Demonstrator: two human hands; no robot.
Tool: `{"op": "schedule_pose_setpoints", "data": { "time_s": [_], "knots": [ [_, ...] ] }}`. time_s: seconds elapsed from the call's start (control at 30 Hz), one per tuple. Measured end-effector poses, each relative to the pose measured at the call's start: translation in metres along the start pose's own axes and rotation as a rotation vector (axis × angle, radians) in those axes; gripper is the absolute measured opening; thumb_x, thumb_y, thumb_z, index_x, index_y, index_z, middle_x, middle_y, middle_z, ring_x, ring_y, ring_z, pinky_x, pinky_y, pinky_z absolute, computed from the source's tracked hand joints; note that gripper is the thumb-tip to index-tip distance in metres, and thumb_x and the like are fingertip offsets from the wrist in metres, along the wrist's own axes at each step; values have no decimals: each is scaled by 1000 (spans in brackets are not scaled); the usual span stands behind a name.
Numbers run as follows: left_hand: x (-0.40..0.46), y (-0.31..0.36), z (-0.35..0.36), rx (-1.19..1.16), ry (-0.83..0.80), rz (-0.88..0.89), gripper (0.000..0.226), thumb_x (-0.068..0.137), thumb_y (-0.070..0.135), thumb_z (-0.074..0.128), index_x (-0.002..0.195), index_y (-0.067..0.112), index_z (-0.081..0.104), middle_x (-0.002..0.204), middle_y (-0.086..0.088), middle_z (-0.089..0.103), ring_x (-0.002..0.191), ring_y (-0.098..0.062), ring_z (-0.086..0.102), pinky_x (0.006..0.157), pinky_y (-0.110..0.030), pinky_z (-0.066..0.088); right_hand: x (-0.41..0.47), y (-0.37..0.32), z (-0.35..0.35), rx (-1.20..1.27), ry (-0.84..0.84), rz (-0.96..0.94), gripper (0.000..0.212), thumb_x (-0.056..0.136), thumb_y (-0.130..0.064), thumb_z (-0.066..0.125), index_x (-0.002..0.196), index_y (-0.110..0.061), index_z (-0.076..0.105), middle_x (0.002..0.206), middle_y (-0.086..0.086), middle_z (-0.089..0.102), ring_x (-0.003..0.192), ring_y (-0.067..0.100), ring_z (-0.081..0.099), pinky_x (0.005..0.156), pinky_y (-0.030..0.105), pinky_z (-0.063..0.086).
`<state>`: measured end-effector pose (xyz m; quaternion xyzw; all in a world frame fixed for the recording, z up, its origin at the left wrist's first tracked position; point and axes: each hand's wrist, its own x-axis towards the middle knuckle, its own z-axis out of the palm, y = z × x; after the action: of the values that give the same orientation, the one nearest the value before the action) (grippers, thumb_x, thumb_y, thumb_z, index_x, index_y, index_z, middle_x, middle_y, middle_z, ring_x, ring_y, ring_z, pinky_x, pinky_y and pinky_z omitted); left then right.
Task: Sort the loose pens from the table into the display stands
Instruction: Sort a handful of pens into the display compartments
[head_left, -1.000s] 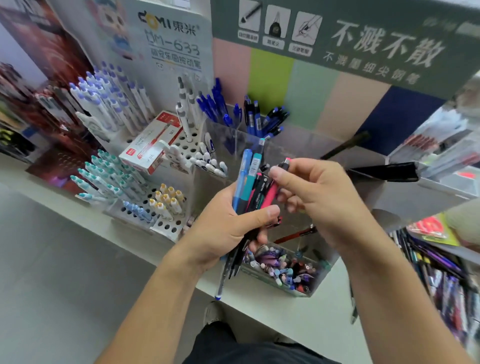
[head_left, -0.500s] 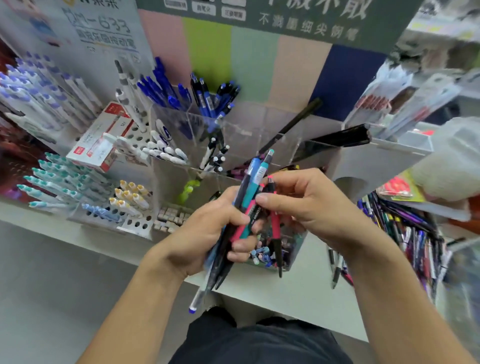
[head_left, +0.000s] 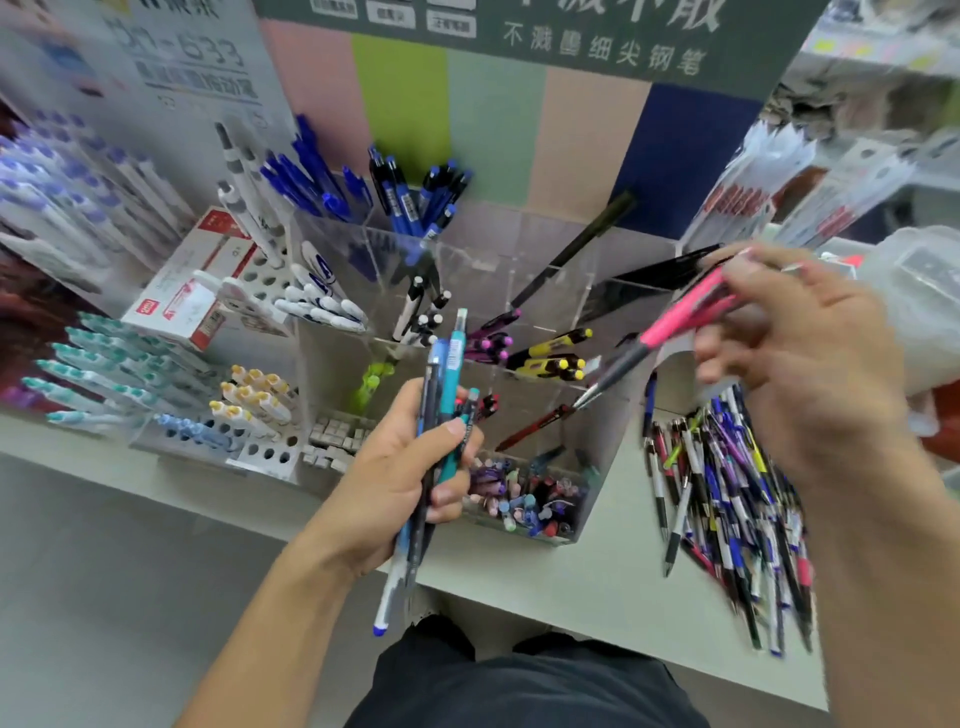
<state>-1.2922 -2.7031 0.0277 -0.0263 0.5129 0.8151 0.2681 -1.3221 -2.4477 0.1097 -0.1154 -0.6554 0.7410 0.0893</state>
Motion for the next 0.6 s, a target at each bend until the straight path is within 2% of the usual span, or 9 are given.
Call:
{"op": "schedule_pose_setpoints", "data": {
  "time_s": [0.1,0.2,0.33,0.47,0.6],
  "knots": [
    [-6,2,-10,8,105,90,15,97,17,58,99,32,58,78,-4,51,47,-10,34,40,-18,32,-4,-15,-7,-192,50,-311,15,105,-16,46,102,-19,60,72,-1,67,57,15,64,46,22,53],
    [-11,8,-16,12,196,189,13,92,16,53,101,25,51,77,-3,53,47,-10,34,39,-18,33,-11,-11,13,-356,79,-489,11,106,-19,48,110,-15,57,79,-2,64,62,17,67,49,29,55],
    [-18,11,-30,44,209,223,16,92,16,52,106,21,46,78,-4,52,47,-12,36,40,-19,33,-25,16,44,-448,42,-455,9,104,-15,54,107,-15,62,75,2,67,57,20,67,49,43,55],
    [-26,0,-39,131,221,181,26,90,17,55,115,14,46,79,-7,55,49,-14,42,41,-23,36,-50,59,58,-585,-13,-476,10,102,-14,59,107,-16,66,78,-5,69,60,15,67,55,36,55],
    [-28,-17,-41,156,276,136,31,89,19,59,119,14,51,80,-8,63,54,-19,52,43,-27,44,-53,114,71,-715,-64,-459,17,100,-15,62,113,-8,71,92,1,73,75,17,70,68,39,58]
  ]
}}
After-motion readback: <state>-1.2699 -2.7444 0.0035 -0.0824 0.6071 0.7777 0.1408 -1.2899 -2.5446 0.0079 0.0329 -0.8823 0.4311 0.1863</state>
